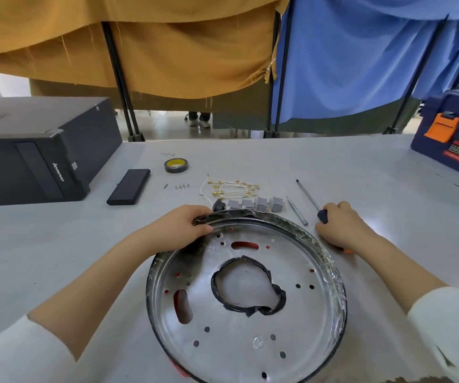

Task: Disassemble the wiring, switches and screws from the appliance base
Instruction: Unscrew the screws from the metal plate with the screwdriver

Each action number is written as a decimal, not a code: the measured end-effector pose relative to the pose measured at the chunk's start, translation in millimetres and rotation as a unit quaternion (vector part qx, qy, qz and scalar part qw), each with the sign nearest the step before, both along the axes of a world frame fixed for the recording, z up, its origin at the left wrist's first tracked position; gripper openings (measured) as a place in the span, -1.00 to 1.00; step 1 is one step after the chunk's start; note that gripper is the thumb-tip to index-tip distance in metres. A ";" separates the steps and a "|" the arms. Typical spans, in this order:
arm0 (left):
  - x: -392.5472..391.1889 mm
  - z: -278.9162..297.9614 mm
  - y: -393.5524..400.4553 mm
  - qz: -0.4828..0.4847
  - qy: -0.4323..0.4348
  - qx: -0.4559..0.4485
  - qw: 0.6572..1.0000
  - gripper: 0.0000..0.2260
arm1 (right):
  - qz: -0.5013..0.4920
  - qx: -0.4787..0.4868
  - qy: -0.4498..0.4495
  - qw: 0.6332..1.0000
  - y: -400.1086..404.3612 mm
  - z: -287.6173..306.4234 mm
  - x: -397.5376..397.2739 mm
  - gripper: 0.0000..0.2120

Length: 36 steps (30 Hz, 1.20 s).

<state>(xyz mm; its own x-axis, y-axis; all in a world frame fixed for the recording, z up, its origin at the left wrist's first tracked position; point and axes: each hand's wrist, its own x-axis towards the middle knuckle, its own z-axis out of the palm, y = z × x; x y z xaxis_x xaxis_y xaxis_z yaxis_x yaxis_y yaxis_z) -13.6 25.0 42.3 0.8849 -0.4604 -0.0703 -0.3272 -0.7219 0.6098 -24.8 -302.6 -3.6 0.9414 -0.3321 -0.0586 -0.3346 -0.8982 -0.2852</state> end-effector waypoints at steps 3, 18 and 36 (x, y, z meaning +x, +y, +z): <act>-1.0 0.7 -0.4 0.003 -0.001 -0.001 1.000 -0.85 | 0.000 -0.043 -0.001 0.999 3.9 5.7 -2.9 -0.62; -11.9 5.0 17.9 0.128 0.155 -0.249 0.947 -0.78 | 0.191 0.058 -0.054 0.978 76.1 59.5 -45.3 -0.70; -19.2 -21.6 30.5 0.124 -0.070 -0.013 0.990 -0.59 | 0.036 0.223 -0.117 0.967 22.1 54.8 -48.0 -0.74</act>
<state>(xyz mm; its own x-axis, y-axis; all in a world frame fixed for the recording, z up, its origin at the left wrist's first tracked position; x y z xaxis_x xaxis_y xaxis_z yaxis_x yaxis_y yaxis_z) -32.8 55.5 20.7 0.9713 -0.2271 0.0704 -0.2240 -0.7749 0.5910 -72.8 -280.4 51.2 0.9661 -0.2555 0.0371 -0.1545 -0.6871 -0.7099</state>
